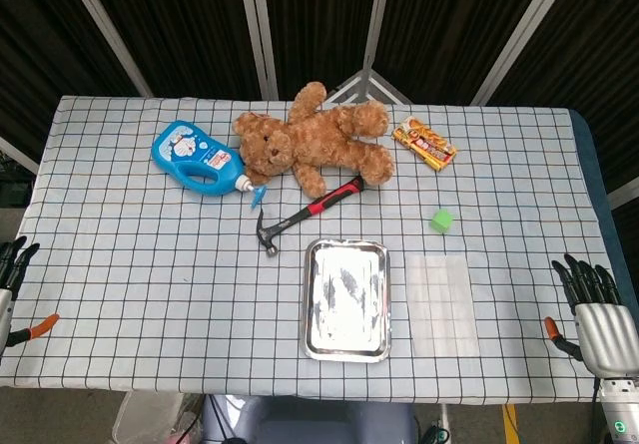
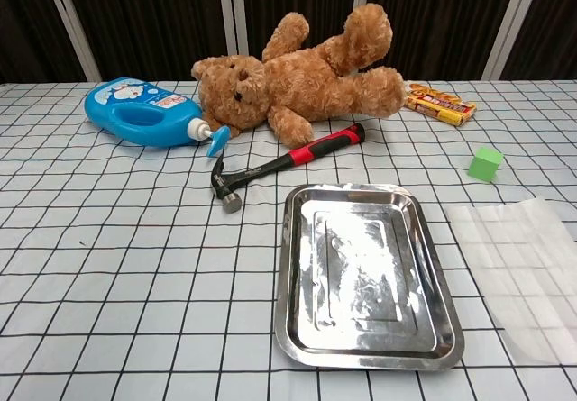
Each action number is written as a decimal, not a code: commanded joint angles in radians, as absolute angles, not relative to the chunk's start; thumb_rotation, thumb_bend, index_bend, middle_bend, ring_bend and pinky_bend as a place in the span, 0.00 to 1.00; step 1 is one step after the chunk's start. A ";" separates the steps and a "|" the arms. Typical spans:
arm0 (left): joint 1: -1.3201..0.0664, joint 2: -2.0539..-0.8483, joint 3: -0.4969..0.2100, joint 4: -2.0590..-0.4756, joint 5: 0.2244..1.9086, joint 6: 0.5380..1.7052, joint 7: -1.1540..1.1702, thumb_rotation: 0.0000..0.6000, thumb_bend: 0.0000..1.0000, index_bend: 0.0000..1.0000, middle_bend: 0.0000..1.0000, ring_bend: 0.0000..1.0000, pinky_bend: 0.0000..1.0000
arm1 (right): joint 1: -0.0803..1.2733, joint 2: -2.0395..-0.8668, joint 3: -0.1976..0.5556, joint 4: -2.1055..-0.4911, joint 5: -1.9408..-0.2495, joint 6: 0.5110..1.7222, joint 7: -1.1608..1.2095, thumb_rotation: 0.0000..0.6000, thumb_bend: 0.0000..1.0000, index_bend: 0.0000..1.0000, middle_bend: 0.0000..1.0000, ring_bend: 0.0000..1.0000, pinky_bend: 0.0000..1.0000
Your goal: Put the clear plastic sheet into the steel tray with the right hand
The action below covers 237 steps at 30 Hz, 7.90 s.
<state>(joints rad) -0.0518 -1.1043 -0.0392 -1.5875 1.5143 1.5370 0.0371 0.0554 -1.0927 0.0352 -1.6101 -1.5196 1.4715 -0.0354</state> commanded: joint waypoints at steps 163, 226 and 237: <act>-0.059 -1.071 -0.054 -1.647 1.496 1.528 -0.015 1.00 0.00 0.00 0.00 0.00 0.00 | 0.209 -1.442 -0.011 -1.485 -1.716 1.411 -0.149 1.00 0.55 0.72 0.18 0.00 0.00; -0.064 -1.077 -0.059 -1.618 1.475 1.512 -0.019 1.00 0.00 0.00 0.00 0.00 0.00 | 0.417 -1.524 -0.026 -1.552 -1.688 1.150 -0.048 1.00 0.55 0.74 0.18 0.00 0.00; -0.063 -1.079 -0.059 -1.616 1.478 1.515 -0.014 1.00 0.00 0.00 0.00 0.00 0.00 | 0.411 -1.517 -0.031 -1.556 -1.676 1.164 -0.057 1.00 0.54 0.71 0.18 0.00 0.00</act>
<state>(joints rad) -0.0632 -1.0793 -0.0591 -1.6162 1.4777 1.5153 -0.0147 0.4126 -1.5180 -0.0294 -1.5526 -1.6755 1.1607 -0.0568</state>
